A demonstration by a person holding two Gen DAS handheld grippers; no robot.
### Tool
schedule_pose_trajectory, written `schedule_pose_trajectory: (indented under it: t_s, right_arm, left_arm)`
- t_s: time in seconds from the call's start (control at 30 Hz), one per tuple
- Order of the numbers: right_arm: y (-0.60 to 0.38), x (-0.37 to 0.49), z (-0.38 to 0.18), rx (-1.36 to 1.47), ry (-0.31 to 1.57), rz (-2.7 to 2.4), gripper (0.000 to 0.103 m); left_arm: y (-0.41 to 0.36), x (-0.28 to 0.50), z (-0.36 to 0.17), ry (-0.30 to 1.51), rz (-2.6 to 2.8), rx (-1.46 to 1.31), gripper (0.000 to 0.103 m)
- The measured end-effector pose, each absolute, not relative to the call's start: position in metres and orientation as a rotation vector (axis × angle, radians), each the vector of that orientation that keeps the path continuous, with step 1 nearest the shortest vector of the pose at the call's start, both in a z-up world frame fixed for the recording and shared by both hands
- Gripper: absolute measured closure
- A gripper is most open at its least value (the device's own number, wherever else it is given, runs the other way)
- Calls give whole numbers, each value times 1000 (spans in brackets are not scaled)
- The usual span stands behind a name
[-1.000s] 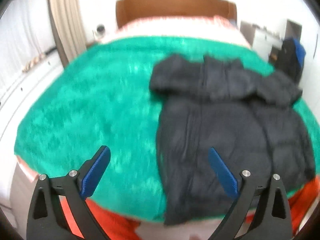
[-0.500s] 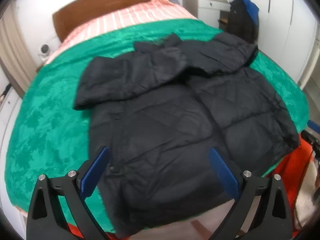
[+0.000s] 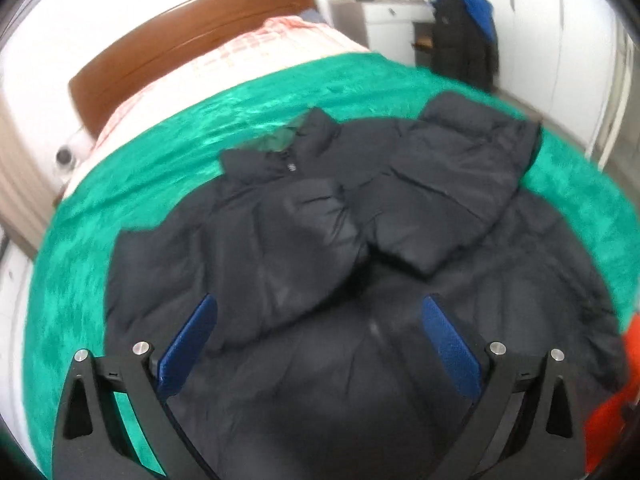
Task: Fold large clothes
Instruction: 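Grasp the jacket sleeve with the left gripper and fold it across the body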
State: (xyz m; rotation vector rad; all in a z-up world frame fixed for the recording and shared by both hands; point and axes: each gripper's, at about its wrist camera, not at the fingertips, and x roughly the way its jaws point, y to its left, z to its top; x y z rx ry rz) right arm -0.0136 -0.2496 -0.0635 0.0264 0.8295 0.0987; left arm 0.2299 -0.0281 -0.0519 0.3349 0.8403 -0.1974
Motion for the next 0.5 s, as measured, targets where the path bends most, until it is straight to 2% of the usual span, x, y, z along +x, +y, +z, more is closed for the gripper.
schedule_pose_trajectory:
  t_s: [0.17,0.2,0.23,0.27,0.3,0.37,0.5]
  right_arm:
    - [-245,-17,-60,19,825,117,16]
    - [-245,-19,-59,14,820,115,16]
    - [-245,-20,-59,11,819,113,16]
    - [-246,-21,-59,7,818,108,16]
    - [-247,-22,-60,7,817,106,16]
    - [-248,-21,-61,10,818,100,16]
    - [-249,-18,-60,7,810,99,16]
  left_arm:
    - [-61,279,-116,810,-81,655,1]
    - [-56,287,-127,830,-71,669,15]
    - [-50,293,-136,852,-77,655,35]
    - [-43,296,-139,879,-84,627,75]
    - [-34,298,-137,889,-69,582,88]
    - [-9,293,-115,860,-81,437,92]
    - [66,269,-52,767,-8,221,93]
